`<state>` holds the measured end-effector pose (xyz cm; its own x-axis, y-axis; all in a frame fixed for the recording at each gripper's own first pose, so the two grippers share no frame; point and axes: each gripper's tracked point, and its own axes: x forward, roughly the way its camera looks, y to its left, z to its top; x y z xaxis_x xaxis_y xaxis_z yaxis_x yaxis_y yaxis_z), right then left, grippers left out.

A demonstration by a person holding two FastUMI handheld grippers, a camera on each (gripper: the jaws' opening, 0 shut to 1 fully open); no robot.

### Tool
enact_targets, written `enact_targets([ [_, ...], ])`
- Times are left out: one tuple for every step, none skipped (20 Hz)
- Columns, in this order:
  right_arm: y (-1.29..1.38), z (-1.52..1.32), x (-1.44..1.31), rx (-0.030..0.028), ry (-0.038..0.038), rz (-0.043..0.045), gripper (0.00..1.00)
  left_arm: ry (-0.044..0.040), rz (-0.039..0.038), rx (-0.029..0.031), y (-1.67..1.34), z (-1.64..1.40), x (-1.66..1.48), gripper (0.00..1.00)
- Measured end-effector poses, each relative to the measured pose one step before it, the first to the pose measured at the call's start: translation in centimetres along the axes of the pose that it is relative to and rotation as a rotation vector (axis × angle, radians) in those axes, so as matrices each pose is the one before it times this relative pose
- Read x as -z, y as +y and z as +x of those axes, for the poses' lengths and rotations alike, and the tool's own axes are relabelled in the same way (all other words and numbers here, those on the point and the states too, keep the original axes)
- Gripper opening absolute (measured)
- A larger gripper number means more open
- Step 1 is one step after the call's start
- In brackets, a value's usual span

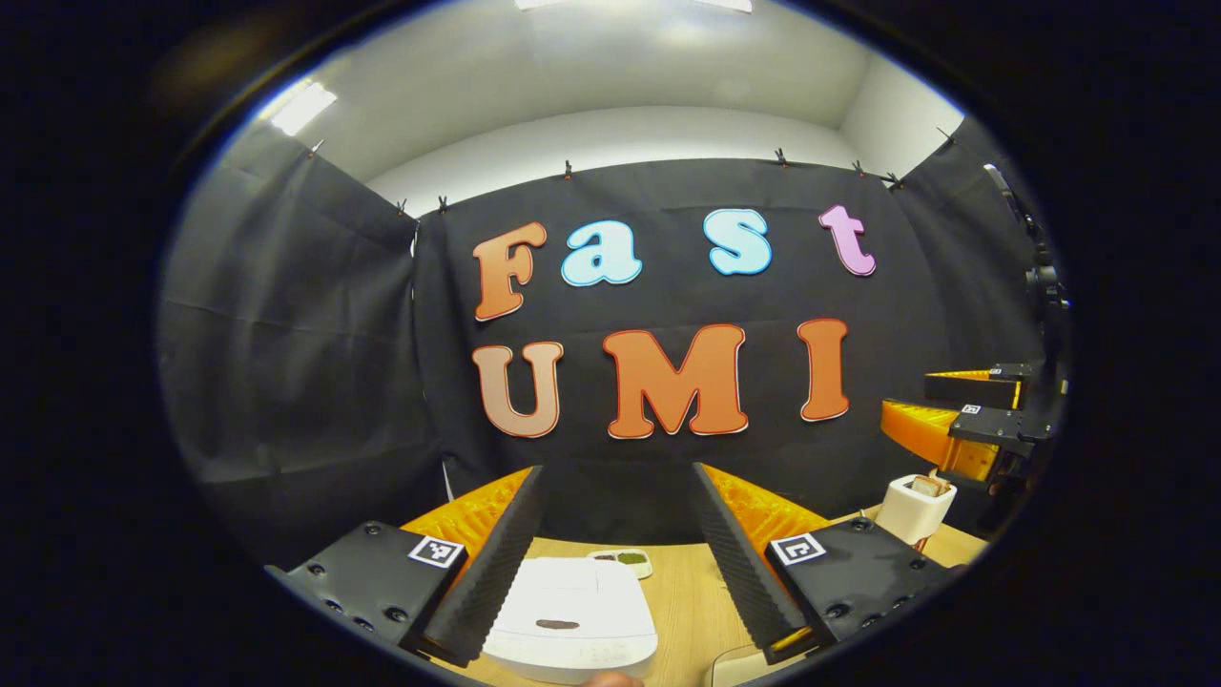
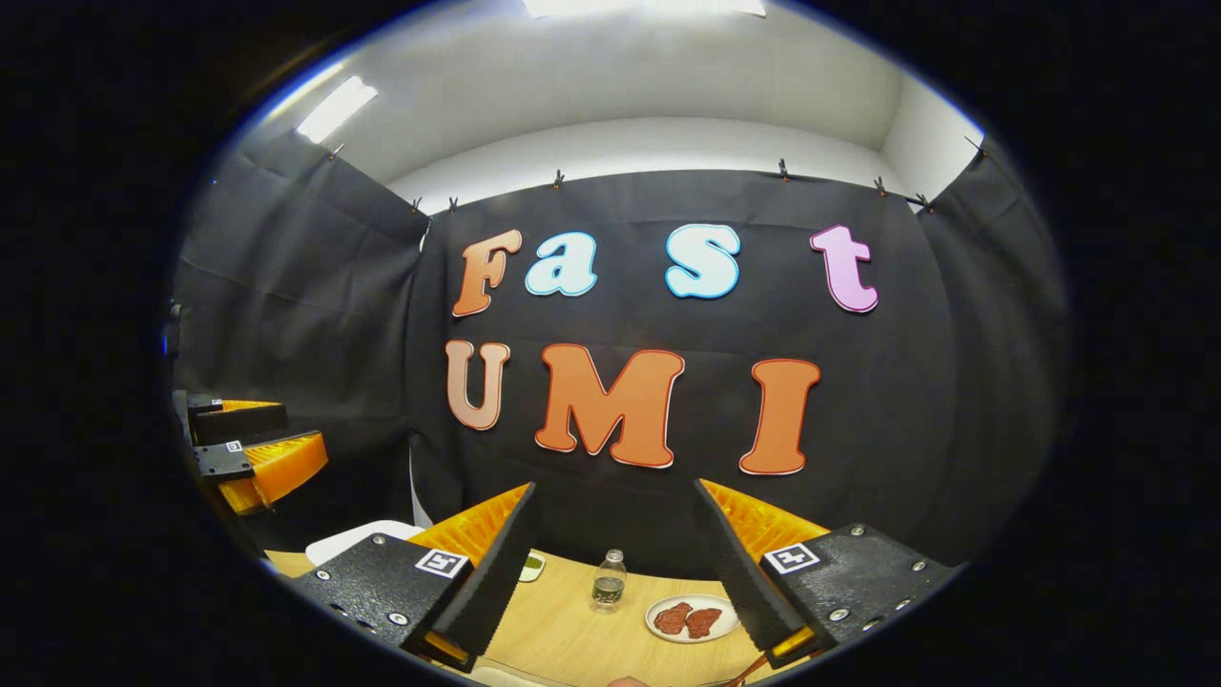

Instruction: Close the left gripper, press the button to open the rice cooker; take a wooden spoon from the chopstick holder with the right hand, scoop a spoonful of rice and pour it into the rice cooker, then put the wooden spoon back into the chopstick holder.

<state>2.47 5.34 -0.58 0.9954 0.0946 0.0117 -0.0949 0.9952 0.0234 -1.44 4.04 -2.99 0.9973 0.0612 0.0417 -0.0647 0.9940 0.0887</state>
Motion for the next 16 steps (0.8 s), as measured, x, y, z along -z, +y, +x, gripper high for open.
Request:
enact_targets([
  [0.171, -0.079, -0.146, -0.00452, -0.00374, 0.00218, 0.97, -0.00764, -0.00526, -0.00105, 0.134, -0.164, -0.186, 1.0],
  [0.049, -0.037, -0.065, -0.00007, -0.00523, -0.00182, 0.97, -0.00064, 0.0038, -0.0133, 0.257, 0.117, -0.007, 0.96],
  [0.051, 0.001, -0.141, -0.00014, -0.00745, -0.00256, 0.97, -0.00275, 0.00318, -0.00731, 0.258, 0.109, -0.064, 1.0],
  [0.048, 0.029, -0.048, 0.0013, -0.00329, -0.00326, 0.97, -0.00192, -0.004, 0.00223, -0.243, 0.083, -0.113, 0.98],
  [0.026, 0.063, 0.009, 0.00089, -0.00085, -0.00258, 0.96, -0.0061, -0.00491, 0.00697, -0.294, 0.09, -0.234, 0.96],
  [-0.008, 0.117, 0.031, 0.00279, 0.00322, -0.00075, 0.96, -0.00196, -0.00294, 0.00272, -0.002, 0.007, -0.164, 0.96],
  [0.062, -0.049, -0.08, 0.00112, 0.00312, 0.00064, 0.96, -0.00561, -0.00314, 0.001, 0.017, -0.019, -0.079, 0.96],
  [0.025, 0.005, -0.127, 0.00225, -0.00316, -0.00117, 0.96, -0.00254, -0.00694, 0.00172, 0.078, 0.072, -0.177, 0.98],
  [-0.044, 0.01, -0.116, 0.00333, -0.00284, -0.00072, 0.96, 0.0022, -0.01155, 0.00202, 0.009, -0.105, 0.173, 1.0],
  [0.057, 0.036, -0.045, 0.00008, -0.00219, 0.00081, 0.96, 0.00607, -0.01263, 0.00703, -0.093, 0.072, 0.174, 1.0],
  [0.071, 0.006, 0.137, -0.00194, 0.0038, 0.0018, 0.96, 0.01046, -0.00519, -0.00185, 0.056, -0.032, 0.334, 1.0],
  [0.099, -0.028, 0.213, -0.00402, 0.00622, 0.00042, 0.96, 0.00594, -0.00148, -0.00118, 0.247, -0.045, -0.003, 0.98],
  [-0.092, 0.043, 0.062, 0.00327, 0.00394, -0.00085, 0.96, 0.00442, -0.00149, 0.00138, -0.035, 0.062, 0.15, 0.96],
  [-0.058, 0.002, 0.028, 0.00072, 0.00364, -0.00057, 0.96, 0.00085, -0.00257, 0.00431, -0.151, -0.026, 0.028, 0.96],
  [0.026, 0.055, 0.01, 0.00144, 0.0007, 0.00063, 0.96, 0.00705, -0.00625, 0.01511, -0.37, 0.152, 0.171, 0.96],
  [-0.088, -0.105, 0.154, 0.00219, 0.00525, 0.00042, 0.96, 0.00468, -0.00011, 0.00443, -0.195, 0.132, 0.252, 0.96],
])
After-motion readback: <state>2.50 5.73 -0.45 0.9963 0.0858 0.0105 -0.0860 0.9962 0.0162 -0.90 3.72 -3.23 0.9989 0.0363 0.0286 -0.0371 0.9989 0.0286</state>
